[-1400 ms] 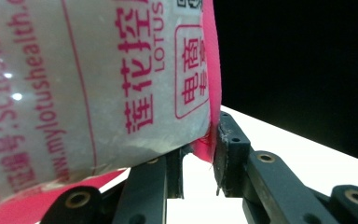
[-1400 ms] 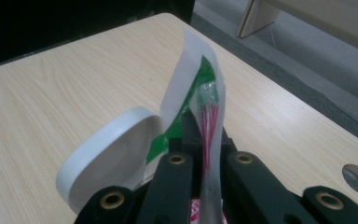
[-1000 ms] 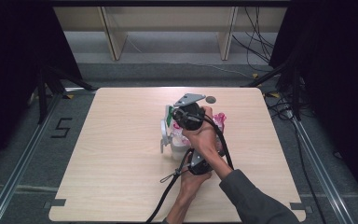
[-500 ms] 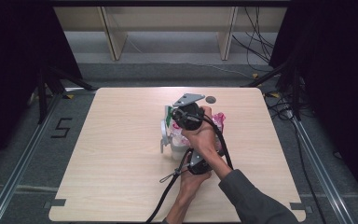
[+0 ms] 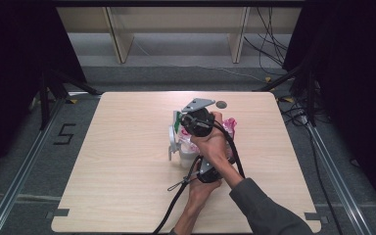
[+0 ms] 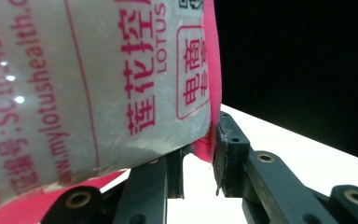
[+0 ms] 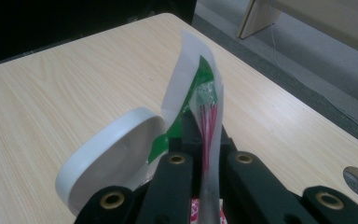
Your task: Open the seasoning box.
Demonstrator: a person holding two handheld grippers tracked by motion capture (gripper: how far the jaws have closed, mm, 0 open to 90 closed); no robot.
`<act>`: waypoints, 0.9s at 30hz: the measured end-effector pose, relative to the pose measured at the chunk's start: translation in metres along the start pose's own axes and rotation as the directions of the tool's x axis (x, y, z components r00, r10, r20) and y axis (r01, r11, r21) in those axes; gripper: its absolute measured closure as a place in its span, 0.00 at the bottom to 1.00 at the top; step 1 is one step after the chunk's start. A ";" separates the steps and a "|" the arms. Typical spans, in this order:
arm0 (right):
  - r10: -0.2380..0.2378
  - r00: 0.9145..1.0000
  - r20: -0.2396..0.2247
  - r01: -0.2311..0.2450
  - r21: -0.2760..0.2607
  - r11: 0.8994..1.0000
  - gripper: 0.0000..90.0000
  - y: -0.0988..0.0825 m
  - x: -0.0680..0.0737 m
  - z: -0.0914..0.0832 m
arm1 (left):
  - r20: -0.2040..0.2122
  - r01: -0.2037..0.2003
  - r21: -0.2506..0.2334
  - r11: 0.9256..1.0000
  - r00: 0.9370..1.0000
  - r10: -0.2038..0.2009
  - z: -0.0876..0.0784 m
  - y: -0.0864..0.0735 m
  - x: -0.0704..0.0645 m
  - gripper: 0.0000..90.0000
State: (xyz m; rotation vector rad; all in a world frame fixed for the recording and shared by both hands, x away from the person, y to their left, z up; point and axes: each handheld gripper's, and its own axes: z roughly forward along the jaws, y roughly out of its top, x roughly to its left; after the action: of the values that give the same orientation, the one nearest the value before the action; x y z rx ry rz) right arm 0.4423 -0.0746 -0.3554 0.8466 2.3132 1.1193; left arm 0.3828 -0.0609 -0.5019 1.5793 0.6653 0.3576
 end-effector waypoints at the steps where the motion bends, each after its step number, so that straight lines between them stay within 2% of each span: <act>1: -0.014 1.000 0.008 0.014 -0.007 1.000 1.00 0.000 0.000 0.001 | -0.003 0.002 0.001 1.000 1.000 -0.002 0.000 0.000 0.000 0.83; 3: -0.022 1.000 0.010 0.022 -0.006 1.000 1.00 0.000 0.000 0.002 | 0.003 0.003 0.000 1.000 1.000 -0.003 0.000 0.000 0.000 0.83; 4: -0.009 1.000 0.006 0.009 0.001 1.000 1.00 0.000 0.000 0.000 | 0.009 0.007 0.001 1.000 1.000 -0.007 0.000 0.000 0.000 0.83; 8: -0.006 1.000 -0.004 0.006 0.005 1.000 1.00 0.001 -0.002 -0.002 | 0.016 0.004 0.009 1.000 1.000 -0.004 -0.002 0.000 -0.001 0.83; 10: 0.001 1.000 0.000 -0.001 -0.016 1.000 1.00 0.000 -0.003 -0.002 | 0.050 -0.003 0.027 1.000 0.999 0.002 -0.006 0.001 0.000 0.83; 11: 0.000 1.000 0.000 0.000 -0.018 1.000 1.00 0.000 -0.003 -0.002 | 0.050 -0.003 0.027 1.000 0.999 0.002 -0.006 0.001 0.000 0.83; 12: 0.000 1.000 -0.001 0.000 -0.019 1.000 1.00 0.000 -0.003 -0.002 | 0.048 0.049 -0.017 0.999 0.998 -0.048 -0.003 0.001 -0.003 0.83; 13: 0.003 1.000 -0.002 -0.003 -0.021 1.000 1.00 0.000 -0.003 -0.002 | 0.048 0.049 -0.017 0.999 0.998 -0.048 -0.003 0.001 -0.003 0.83; 16: 0.003 1.000 -0.013 -0.003 -0.006 1.000 1.00 0.001 -0.004 -0.004 | 0.044 0.042 -0.011 0.999 0.998 -0.042 -0.003 0.001 -0.003 0.83; 17: -0.001 1.000 -0.014 0.001 -0.015 1.000 1.00 0.001 -0.005 -0.004 | 0.036 0.008 0.018 1.000 0.999 -0.008 -0.005 0.001 0.000 0.83; 18: -0.002 1.000 -0.005 0.002 -0.033 0.999 1.00 0.000 -0.004 -0.003 | 0.024 0.007 0.020 1.000 1.000 -0.007 -0.004 0.001 0.001 0.84; 20: 0.001 1.000 -0.015 -0.001 -0.027 1.000 1.00 0.001 -0.005 -0.003 | 0.021 0.001 0.028 1.000 1.000 -0.002 -0.005 0.000 0.003 0.84; 21: 0.012 1.000 -0.015 -0.012 -0.030 0.999 1.00 0.001 -0.004 -0.003 | 0.020 -0.015 0.041 0.999 1.000 0.015 -0.006 0.000 0.005 0.84; 22: 0.010 1.000 -0.011 -0.011 -0.048 0.999 1.00 0.000 -0.005 -0.002 | 0.020 -0.015 0.041 0.999 1.000 0.015 -0.006 0.000 0.005 0.83; 23: 0.010 1.000 -0.011 -0.011 -0.048 0.999 1.00 0.000 -0.005 -0.002 | -0.003 0.006 0.019 1.000 1.000 -0.006 -0.003 -0.001 0.004 0.83; 24: 0.016 1.000 -0.022 -0.016 -0.041 0.999 1.00 0.000 -0.005 -0.004 | -0.001 0.008 0.029 1.000 1.000 -0.008 -0.004 -0.001 0.004 0.84; 25: 0.024 0.999 -0.021 -0.025 -0.050 0.998 1.00 0.000 -0.006 -0.006 | -0.002 -0.009 0.060 0.998 1.000 0.009 -0.005 -0.001 0.006 0.83; 26: 0.030 0.999 -0.014 -0.031 -0.077 0.997 1.00 -0.001 -0.008 -0.009 | 0.000 -0.009 0.064 0.998 1.000 0.009 -0.005 -0.002 0.007 0.83; 27: 0.029 0.999 -0.017 -0.030 -0.080 0.996 1.00 -0.001 -0.010 -0.013 | 0.000 -0.019 0.078 0.997 1.000 0.019 -0.005 -0.002 0.008 0.83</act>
State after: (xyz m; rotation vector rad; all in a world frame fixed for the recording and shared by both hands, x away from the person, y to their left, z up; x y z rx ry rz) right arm 0.4416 -0.0891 -0.3480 0.8470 2.2593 1.2273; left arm 0.3856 -0.0516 -0.5044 1.6603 0.6719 0.3503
